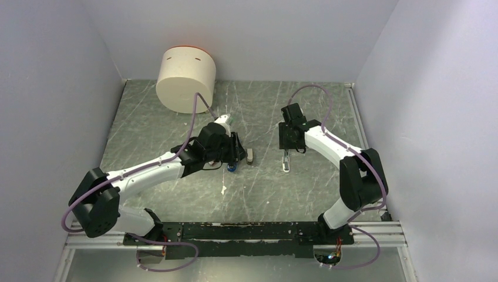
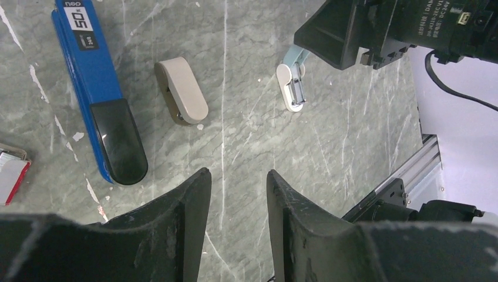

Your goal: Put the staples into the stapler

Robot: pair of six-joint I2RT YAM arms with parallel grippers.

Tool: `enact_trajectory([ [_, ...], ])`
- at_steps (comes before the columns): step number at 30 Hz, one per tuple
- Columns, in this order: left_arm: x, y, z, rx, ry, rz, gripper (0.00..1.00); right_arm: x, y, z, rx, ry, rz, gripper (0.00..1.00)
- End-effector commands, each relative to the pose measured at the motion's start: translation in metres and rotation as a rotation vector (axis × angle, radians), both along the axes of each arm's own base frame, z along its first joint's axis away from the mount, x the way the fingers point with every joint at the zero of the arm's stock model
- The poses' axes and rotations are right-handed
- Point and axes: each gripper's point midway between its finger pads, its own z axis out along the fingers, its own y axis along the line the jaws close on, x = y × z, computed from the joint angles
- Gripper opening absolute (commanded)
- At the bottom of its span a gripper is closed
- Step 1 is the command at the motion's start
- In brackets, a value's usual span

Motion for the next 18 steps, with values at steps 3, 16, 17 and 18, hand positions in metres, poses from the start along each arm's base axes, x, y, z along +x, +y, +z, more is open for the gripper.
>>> enact_trajectory([
  [3, 0.002, -0.014, 0.012, -0.023, -0.007, -0.063, 0.46, 0.006, 0.007, 0.002, 0.033, -0.005, 0.027, 0.45],
  [16, -0.004, -0.027, 0.006, -0.061, 0.030, -0.121, 0.49, 0.007, 0.006, -0.004, 0.016, 0.003, 0.045, 0.35],
  [17, -0.005, -0.028, 0.006, -0.066, 0.031, -0.125, 0.50, 0.006, 0.006, -0.005, 0.017, 0.007, 0.048, 0.35],
  [18, -0.006, -0.029, 0.006, -0.073, 0.033, -0.128, 0.50, 0.006, 0.007, -0.005, 0.019, 0.008, 0.052, 0.34],
])
